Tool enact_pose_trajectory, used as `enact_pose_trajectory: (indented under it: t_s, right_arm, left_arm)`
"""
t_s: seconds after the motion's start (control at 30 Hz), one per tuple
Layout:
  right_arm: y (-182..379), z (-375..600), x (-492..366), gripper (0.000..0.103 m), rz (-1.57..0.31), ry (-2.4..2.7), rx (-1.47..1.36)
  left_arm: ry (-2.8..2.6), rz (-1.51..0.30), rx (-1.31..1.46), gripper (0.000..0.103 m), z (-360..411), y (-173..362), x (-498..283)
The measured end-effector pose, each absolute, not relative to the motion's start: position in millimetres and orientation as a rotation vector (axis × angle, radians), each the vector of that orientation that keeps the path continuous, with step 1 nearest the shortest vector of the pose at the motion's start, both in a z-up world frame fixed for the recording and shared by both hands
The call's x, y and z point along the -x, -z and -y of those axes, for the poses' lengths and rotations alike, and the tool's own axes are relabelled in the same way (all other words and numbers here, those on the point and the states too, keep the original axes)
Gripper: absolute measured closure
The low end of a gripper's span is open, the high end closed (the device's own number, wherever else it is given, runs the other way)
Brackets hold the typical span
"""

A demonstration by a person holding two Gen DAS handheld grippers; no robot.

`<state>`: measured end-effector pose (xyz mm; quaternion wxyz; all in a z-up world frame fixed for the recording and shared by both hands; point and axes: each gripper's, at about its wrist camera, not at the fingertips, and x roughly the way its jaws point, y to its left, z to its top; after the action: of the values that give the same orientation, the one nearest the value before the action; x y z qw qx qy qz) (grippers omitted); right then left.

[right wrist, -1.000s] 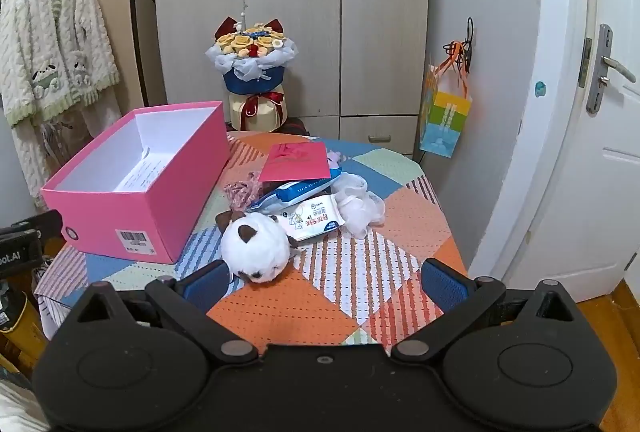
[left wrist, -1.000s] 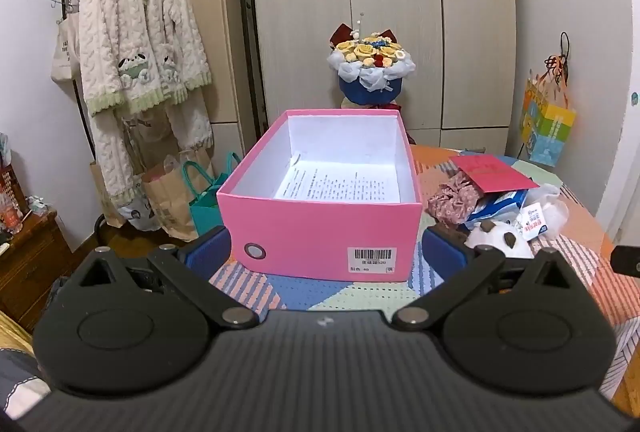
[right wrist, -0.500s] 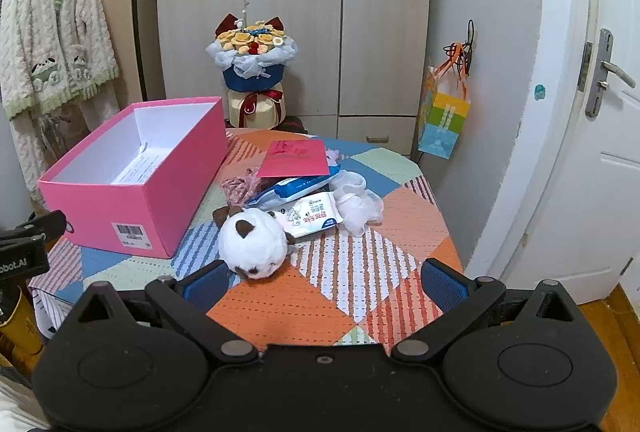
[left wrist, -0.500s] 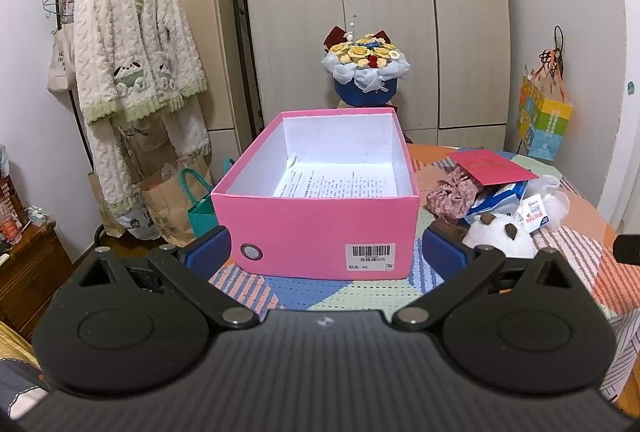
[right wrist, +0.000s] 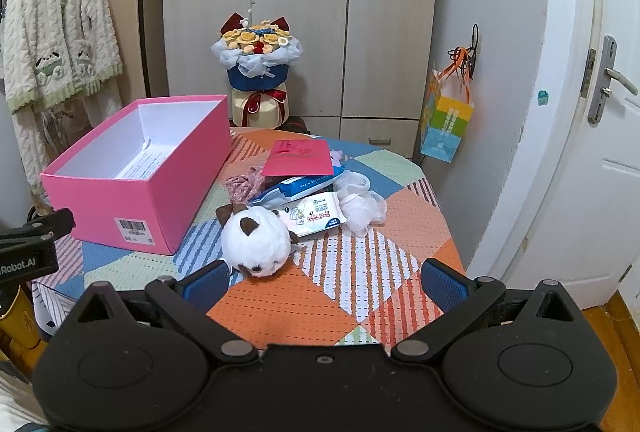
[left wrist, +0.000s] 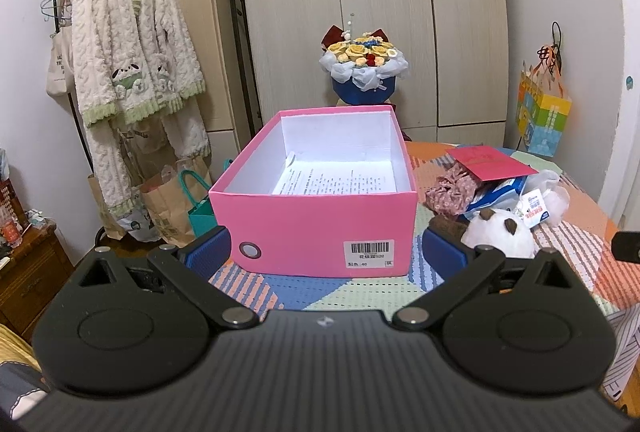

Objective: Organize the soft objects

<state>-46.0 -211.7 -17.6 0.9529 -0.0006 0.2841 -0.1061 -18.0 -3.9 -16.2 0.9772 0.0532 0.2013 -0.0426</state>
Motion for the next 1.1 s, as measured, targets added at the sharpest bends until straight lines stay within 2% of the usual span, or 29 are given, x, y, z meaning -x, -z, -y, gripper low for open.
enact_pose_trajectory:
  t_s: [0.33, 0.73, 1.1]
  right_arm:
    - [18.6, 209.2, 47.7, 0.0, -0.567, 0.215, 0.013]
    - [12.3, 210.0, 63.4, 0.0, -0.471, 0.191, 0.06]
    - [15.1, 214.5, 63.2, 0.0, -0.453, 0.077, 0.049]
  left_arm:
    - [0.081, -0.406, -0.105, 0.0, 2.0, 19.5, 21.4]
    - [0.092, -0.304, -0.063, 0.0, -2.9, 10.6, 43.0]
    - [0.186, -0.389, -0.051, 0.0, -4.5, 6.9, 33.7]
